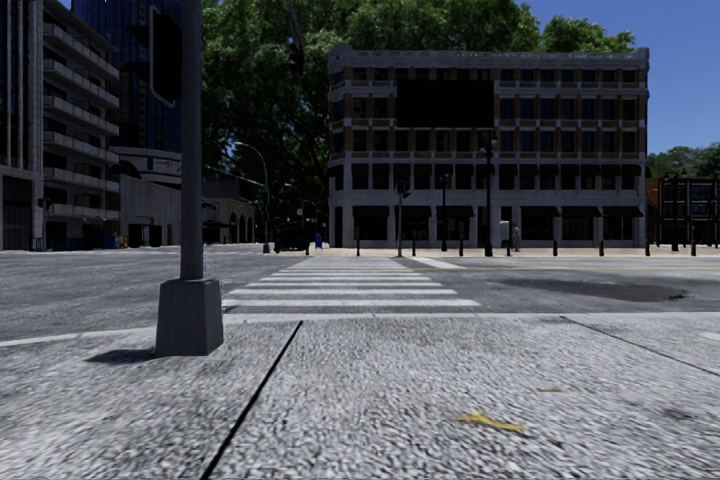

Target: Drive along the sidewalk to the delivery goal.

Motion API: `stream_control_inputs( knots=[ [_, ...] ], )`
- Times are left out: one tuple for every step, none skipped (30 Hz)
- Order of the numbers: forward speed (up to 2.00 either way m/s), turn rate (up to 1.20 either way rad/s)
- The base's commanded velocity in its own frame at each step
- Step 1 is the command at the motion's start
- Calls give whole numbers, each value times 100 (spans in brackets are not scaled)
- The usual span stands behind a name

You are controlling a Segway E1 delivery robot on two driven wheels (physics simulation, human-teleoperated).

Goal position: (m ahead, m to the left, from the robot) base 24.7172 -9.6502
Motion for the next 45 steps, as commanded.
stream_control_inputs(
  knots=[
    [200,57],
    [200,58],
    [200,9],
    [200,9],
    [200,3],
    [200,0],
    [200,0],
    [200,0],
    [200,0],
    [200,0],
    [200,0],
    [200,0],
    [200,0],
    [200,0],
    [200,0],
    [200,0],
    [200,0],
    [200,0],
    [200,0],
    [200,0],
    [200,0],
    [200,0],
    [200,0],
    [200,0],
    [200,0],
    [200,0],
    [200,0],
    [200,0],
    [200,0],
    [200,0],
    [200,0],
    [200,0],
    [200,0],
    [200,0],
    [200,0],
    [200,0],
    [200,0],
    [200,0],
    [200,0],
    [200,0],
    [200,0],
    [200,0],
    [200,0],
    [200,0],
    [200,0]
  ],
)
